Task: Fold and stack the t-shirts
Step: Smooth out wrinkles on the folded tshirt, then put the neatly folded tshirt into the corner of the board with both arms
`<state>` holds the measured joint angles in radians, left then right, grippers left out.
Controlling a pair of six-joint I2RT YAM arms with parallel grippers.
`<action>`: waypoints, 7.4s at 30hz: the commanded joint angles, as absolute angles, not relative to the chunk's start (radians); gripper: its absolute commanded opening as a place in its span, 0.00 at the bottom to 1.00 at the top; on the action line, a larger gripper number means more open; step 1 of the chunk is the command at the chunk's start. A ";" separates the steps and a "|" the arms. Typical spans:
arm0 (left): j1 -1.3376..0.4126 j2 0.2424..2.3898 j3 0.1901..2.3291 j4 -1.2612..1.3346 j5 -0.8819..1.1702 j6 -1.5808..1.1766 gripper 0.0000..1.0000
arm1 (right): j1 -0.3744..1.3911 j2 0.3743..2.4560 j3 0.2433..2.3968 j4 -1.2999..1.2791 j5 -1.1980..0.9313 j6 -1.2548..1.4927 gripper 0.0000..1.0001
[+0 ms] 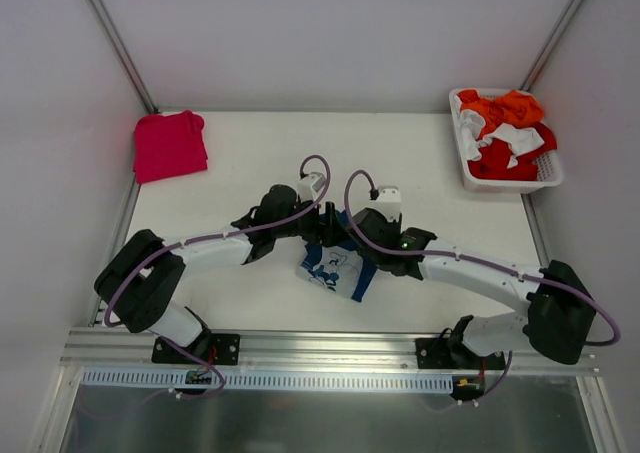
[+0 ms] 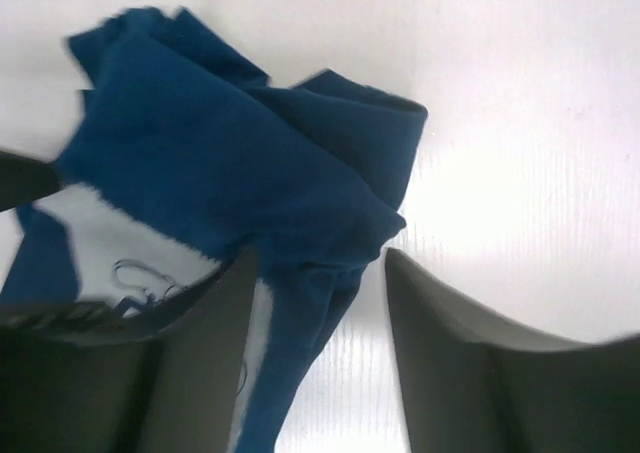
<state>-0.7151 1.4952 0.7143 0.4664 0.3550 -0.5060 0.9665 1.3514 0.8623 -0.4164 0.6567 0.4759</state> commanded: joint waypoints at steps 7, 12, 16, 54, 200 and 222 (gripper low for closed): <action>-0.741 1.539 0.729 0.508 0.339 -0.506 0.60 | 1.006 1.279 0.861 -0.338 0.621 0.443 0.01; -0.741 1.614 0.761 0.531 0.341 -0.495 0.59 | 1.005 1.385 0.865 -0.278 0.588 0.448 0.01; -0.741 1.693 0.796 0.569 0.354 -0.495 0.58 | 0.986 1.471 0.871 -0.209 0.507 0.453 0.00; -0.856 1.399 0.373 0.534 -0.024 -0.775 0.48 | 0.916 1.582 0.930 -0.431 0.480 0.525 0.01; -0.470 1.339 0.960 -0.081 0.081 -0.411 0.00 | 0.798 2.003 1.823 -0.379 -0.192 0.241 0.01; -0.172 1.514 1.209 -0.236 0.057 -0.385 0.00 | 0.681 2.537 2.510 -0.316 -0.603 0.440 0.00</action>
<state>-0.1867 1.5002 1.1671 -0.2256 0.0933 -0.4061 0.6708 2.5053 2.4424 -0.3958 -0.4889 0.3607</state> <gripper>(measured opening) 0.053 0.206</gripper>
